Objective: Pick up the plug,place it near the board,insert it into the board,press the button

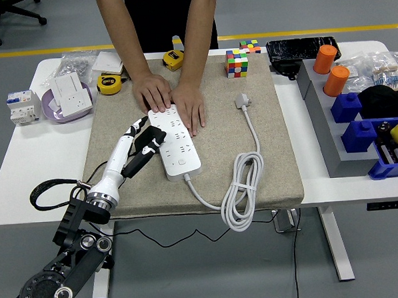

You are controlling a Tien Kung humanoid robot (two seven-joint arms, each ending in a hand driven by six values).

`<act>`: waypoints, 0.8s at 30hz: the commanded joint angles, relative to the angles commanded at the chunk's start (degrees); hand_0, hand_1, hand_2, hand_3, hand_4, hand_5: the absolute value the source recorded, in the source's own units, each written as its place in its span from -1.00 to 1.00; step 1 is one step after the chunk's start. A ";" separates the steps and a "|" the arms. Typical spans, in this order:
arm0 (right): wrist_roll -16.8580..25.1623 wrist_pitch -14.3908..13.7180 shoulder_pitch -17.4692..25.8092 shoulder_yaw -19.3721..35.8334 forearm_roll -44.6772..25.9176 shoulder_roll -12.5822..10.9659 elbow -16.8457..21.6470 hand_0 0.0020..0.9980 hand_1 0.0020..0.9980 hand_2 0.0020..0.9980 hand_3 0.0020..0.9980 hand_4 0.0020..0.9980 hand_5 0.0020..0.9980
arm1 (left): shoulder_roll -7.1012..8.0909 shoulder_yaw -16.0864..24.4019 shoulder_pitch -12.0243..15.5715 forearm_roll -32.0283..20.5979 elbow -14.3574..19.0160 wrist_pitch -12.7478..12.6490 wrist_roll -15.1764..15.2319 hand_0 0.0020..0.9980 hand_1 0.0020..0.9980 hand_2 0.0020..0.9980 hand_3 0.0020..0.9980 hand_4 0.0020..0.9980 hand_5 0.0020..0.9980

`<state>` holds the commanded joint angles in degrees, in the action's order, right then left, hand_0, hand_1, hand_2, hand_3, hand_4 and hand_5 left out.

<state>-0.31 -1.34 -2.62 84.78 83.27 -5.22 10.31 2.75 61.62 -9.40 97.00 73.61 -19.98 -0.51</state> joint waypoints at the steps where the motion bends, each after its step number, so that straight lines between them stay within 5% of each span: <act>1: 0.00 0.00 0.02 0.04 0.04 0.00 0.00 1.00 0.79 0.60 0.60 1.00 0.79 | 0.04 0.32 0.05 0.49 -0.09 0.00 -0.14 1.00 1.00 0.95 0.91 1.00 1.00; 24: 0.14 -0.08 -0.24 0.37 -1.23 -0.11 0.00 1.00 0.78 0.59 0.59 1.00 0.79 | 1.85 -2.97 -2.33 4.59 -2.93 3.73 -4.21 1.00 1.00 0.94 0.83 1.00 1.00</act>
<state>-0.16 -1.42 -2.86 85.15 82.04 -5.33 10.31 4.60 58.66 -11.73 101.59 70.69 -16.25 -4.72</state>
